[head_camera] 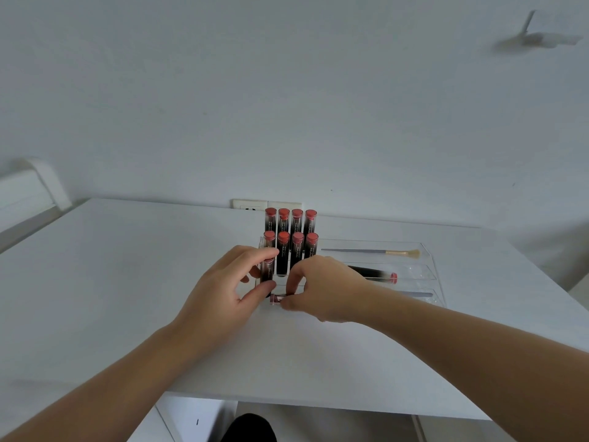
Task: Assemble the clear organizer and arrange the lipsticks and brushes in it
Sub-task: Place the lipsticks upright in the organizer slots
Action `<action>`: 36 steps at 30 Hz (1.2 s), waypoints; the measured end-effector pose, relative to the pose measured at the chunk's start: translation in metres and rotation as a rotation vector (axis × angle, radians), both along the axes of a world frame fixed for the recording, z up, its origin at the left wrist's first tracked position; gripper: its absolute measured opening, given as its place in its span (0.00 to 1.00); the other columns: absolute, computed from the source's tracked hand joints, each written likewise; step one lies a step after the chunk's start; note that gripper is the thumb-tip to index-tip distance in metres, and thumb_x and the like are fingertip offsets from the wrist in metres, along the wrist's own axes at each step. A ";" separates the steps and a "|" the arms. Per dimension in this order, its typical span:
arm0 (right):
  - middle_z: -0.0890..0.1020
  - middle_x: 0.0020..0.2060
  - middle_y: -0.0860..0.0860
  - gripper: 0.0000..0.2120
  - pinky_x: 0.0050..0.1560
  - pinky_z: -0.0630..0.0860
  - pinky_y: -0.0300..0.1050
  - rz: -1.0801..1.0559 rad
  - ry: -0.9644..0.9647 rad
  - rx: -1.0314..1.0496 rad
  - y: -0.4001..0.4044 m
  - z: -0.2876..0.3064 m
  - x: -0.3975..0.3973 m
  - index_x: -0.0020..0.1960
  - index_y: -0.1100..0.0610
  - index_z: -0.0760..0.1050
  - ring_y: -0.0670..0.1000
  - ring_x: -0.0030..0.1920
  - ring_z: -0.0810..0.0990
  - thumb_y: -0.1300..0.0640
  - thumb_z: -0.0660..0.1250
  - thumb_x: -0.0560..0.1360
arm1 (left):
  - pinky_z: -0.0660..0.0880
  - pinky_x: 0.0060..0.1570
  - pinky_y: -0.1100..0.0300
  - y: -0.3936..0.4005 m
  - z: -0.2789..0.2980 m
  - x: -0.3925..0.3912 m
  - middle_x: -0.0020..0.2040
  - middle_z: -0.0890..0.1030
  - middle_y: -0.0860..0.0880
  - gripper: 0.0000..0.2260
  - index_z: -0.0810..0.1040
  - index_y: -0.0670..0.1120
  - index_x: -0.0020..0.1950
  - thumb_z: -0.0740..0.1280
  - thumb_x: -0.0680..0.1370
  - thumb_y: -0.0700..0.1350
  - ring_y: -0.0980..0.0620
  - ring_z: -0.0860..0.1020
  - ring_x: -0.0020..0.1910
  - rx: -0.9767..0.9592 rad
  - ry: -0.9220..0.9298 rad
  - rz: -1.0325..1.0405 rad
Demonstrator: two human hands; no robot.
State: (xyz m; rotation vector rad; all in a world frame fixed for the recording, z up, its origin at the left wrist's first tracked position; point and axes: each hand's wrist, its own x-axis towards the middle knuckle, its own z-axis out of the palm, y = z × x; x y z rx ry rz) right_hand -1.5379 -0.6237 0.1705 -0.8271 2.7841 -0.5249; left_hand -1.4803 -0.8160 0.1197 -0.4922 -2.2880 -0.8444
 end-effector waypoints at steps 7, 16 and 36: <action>0.82 0.36 0.43 0.14 0.30 0.71 0.41 0.032 0.020 0.039 0.002 0.000 0.001 0.55 0.46 0.79 0.43 0.23 0.79 0.39 0.68 0.76 | 0.78 0.49 0.60 0.007 0.001 0.003 0.55 0.79 0.57 0.21 0.79 0.49 0.64 0.77 0.73 0.38 0.62 0.77 0.48 -0.048 -0.024 -0.013; 0.84 0.46 0.51 0.13 0.28 0.68 0.39 0.127 -0.023 0.191 -0.002 0.009 0.002 0.59 0.50 0.79 0.46 0.23 0.79 0.47 0.61 0.81 | 0.71 0.51 0.72 0.006 0.001 0.003 0.56 0.81 0.55 0.21 0.79 0.47 0.65 0.77 0.73 0.37 0.66 0.74 0.49 -0.097 -0.037 0.001; 0.73 0.29 0.38 0.05 0.32 0.64 0.40 0.050 0.105 -0.148 0.010 -0.001 0.001 0.47 0.42 0.75 0.38 0.33 0.72 0.43 0.69 0.77 | 0.78 0.50 0.62 0.006 -0.006 0.001 0.59 0.79 0.54 0.21 0.78 0.48 0.66 0.76 0.74 0.37 0.63 0.76 0.51 -0.074 0.028 -0.023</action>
